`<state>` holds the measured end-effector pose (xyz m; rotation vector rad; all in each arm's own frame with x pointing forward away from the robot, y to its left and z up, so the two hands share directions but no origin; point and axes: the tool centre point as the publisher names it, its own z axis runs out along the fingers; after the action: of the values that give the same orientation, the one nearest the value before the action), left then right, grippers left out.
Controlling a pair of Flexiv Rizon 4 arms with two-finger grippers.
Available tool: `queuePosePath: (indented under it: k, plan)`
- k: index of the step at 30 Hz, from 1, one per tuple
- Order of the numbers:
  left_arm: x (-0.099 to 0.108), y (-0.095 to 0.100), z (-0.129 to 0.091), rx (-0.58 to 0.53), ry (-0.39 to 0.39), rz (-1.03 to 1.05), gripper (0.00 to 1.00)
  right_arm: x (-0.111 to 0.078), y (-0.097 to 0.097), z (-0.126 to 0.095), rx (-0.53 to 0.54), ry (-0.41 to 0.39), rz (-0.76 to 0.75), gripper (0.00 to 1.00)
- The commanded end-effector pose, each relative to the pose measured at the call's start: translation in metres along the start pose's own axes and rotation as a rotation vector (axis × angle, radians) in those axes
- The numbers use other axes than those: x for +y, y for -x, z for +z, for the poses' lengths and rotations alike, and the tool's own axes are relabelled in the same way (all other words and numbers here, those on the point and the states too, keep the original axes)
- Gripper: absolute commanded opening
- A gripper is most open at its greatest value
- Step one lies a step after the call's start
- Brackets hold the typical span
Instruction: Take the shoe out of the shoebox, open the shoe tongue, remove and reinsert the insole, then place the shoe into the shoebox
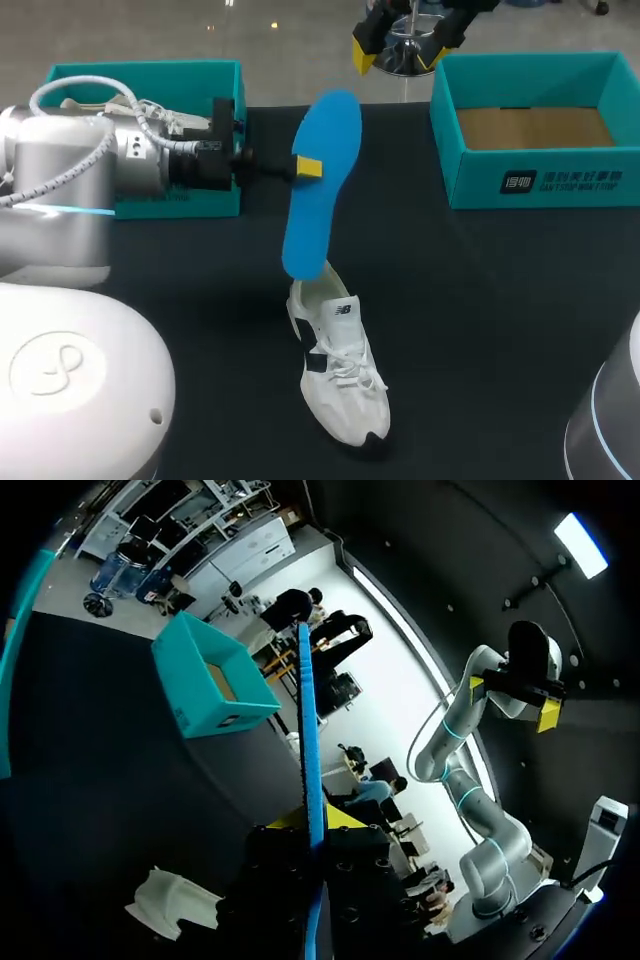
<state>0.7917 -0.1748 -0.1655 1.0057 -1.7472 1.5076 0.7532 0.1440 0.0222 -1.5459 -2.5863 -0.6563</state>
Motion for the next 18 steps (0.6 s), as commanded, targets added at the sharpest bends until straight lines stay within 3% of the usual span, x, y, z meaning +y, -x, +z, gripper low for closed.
queuePosePath:
  k: [1, 6, 18]
  plan:
    - [0.000, 0.007, -0.005, 0.050, 0.020, -0.015, 0.00, 0.001, 0.000, 0.000, -0.001, -0.003, 0.001, 1.00]
    - [0.002, 0.014, -0.008, 0.159, 0.015, -0.058, 0.00, 0.001, 0.000, 0.000, -0.001, -0.003, 0.001, 1.00]
    - [-0.002, 0.025, -0.015, 0.177, -0.042, -0.079, 0.00, 0.001, 0.000, 0.000, -0.001, -0.003, 0.001, 1.00]
